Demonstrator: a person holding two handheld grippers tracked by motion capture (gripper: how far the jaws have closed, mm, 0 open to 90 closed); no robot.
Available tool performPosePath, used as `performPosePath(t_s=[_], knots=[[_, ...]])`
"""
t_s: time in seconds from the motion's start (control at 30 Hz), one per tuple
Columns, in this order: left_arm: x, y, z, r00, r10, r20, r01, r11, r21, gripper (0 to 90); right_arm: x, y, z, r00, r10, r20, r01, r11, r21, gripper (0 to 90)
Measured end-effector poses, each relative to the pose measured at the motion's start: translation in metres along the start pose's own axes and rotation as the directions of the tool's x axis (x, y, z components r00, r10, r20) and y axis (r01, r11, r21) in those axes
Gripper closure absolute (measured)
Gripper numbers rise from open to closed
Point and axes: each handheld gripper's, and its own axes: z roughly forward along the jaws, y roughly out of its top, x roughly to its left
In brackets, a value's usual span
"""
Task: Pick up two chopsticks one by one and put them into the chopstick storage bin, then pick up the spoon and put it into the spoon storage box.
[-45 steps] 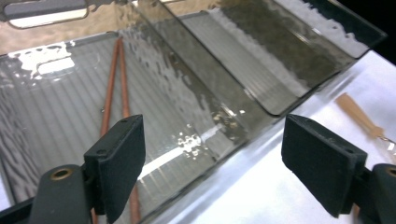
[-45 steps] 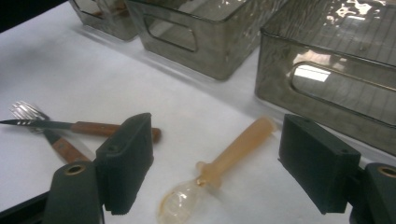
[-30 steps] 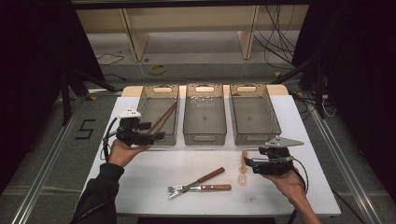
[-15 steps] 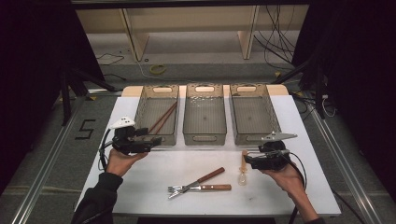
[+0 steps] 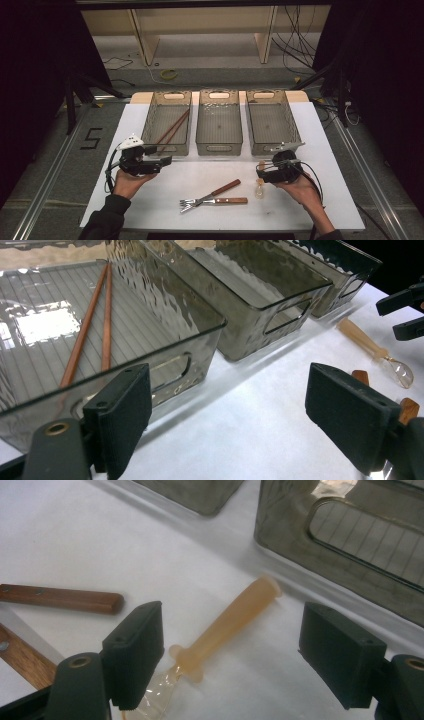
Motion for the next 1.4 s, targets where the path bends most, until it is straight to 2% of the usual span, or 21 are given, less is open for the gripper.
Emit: performPosePath(t_s=[0.23, 0.53, 0.93, 1.03, 1.4], knots=[[-0.005, -0.008, -0.002, 0.9999, 0.013, -0.010, -0.013, 0.9999, 0.006, 18.6, 0.004, 0.002, 0.006, 0.9999, -0.007, -0.014, 0.008, 0.999, 0.037, 26.2], [-0.011, -0.013, -0.006, 0.9998, 0.017, 0.003, -0.017, 0.9998, -0.007, 18.6, 0.007, 0.003, 0.011, 0.9997, -0.017, -0.016, 0.018, 0.998, 0.061, 26.1], [-0.013, -0.016, -0.007, 0.9999, 0.016, 0.006, -0.016, 0.9998, -0.015, 18.4, 0.008, 0.002, 0.014, 0.9998, -0.018, -0.012, 0.019, 0.996, 0.088, 26.0], [-0.014, -0.017, -0.008, 0.9999, 0.004, 0.010, -0.004, 0.9998, -0.021, 18.4, 0.008, 0.003, 0.016, 0.9997, -0.020, -0.012, 0.021, 0.995, 0.096, 26.2], [-0.019, -0.024, -0.008, 0.9998, 0.012, 0.013, -0.012, 0.9999, -0.004, 18.4, 0.014, 0.004, 0.022, 0.9996, -0.028, 0.003, 0.027, 0.991, 0.134, 29.0]])
